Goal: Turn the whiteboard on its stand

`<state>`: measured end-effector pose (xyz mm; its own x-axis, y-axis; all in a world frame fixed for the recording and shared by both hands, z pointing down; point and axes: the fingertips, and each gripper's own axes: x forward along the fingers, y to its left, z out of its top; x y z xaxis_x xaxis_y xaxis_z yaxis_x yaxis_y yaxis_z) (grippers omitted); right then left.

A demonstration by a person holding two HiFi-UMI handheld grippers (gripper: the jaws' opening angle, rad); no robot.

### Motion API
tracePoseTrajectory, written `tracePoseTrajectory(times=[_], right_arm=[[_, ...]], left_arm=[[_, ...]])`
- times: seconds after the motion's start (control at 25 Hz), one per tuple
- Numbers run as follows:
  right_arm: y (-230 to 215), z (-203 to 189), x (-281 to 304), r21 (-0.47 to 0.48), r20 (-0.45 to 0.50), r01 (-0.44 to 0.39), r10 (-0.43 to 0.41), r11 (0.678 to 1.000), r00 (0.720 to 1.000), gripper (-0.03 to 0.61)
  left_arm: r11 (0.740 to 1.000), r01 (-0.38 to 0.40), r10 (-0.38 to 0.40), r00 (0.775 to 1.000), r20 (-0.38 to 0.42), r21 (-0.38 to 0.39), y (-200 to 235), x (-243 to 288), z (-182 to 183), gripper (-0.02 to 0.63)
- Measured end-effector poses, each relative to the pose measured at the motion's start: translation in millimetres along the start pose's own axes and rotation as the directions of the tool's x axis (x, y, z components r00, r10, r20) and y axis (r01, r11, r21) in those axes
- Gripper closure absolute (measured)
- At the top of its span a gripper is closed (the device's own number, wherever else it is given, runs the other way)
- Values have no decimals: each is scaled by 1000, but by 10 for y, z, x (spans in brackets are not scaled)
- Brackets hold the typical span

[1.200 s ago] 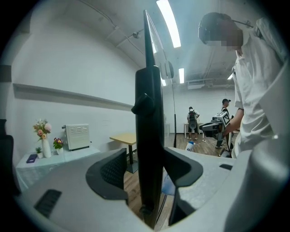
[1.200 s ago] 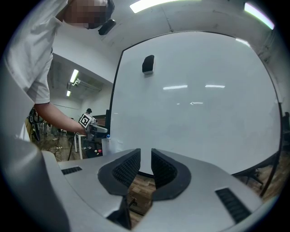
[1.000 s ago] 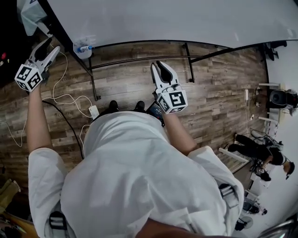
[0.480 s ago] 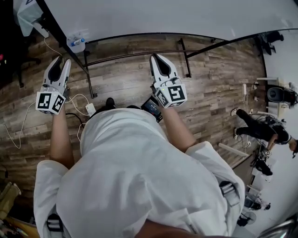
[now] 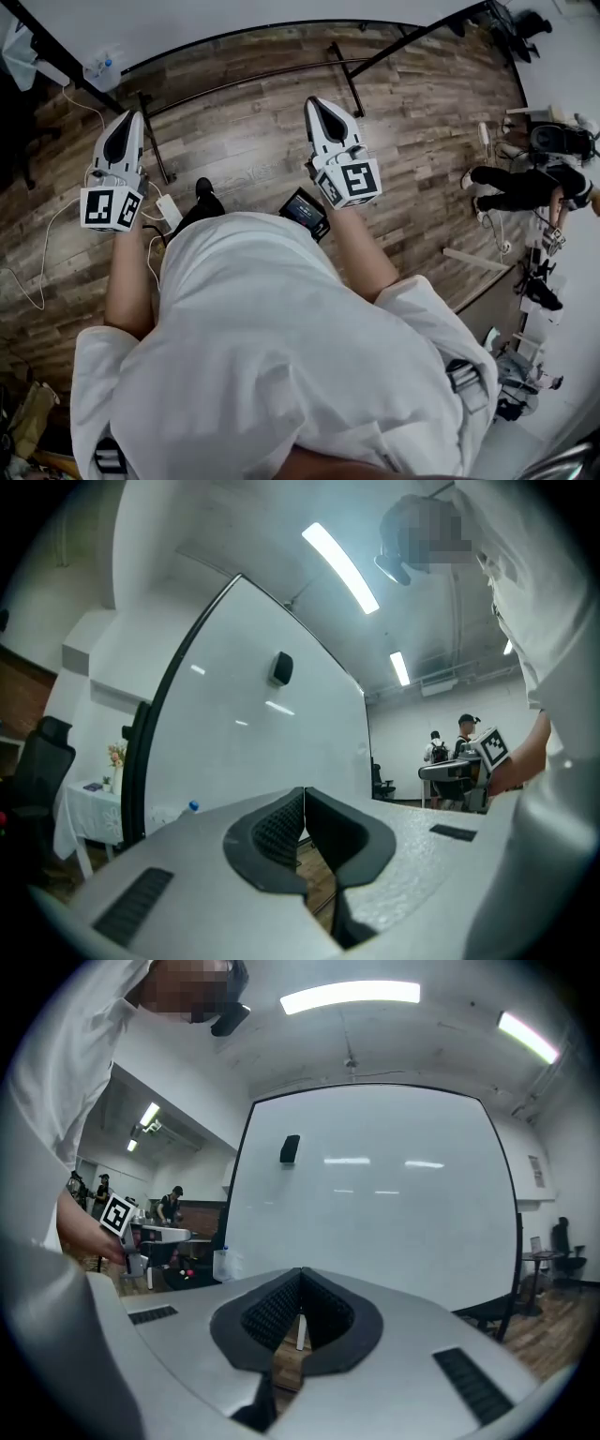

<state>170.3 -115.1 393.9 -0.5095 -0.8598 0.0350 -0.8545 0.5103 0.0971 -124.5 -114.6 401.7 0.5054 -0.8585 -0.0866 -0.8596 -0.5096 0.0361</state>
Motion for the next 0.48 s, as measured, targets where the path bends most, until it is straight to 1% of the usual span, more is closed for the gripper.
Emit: tracePoseTrajectory(times=[0.08,0.24,0.36,0.48], right_arm=[[-5,-62,-321,15,-4,12,-12,1000,1000,581],[67,-207,-861,49,-8,42,-41,998,999,581],[185,-284,-1105,64,-13,50,-49,997,999,581],[361,-316,-1333,60,-19,41,-40,997,999,581]], left_arm=[[1000,1,-1,1000,-11,24,-276,-15,7,606],[999,-21,22,1000,-19,34,-730,-264,70,606],[997,-62,64,997,-46,44,-909,-516,12,606],[996,-78,81,993,-89,29,-1043,-797,-127,606]])
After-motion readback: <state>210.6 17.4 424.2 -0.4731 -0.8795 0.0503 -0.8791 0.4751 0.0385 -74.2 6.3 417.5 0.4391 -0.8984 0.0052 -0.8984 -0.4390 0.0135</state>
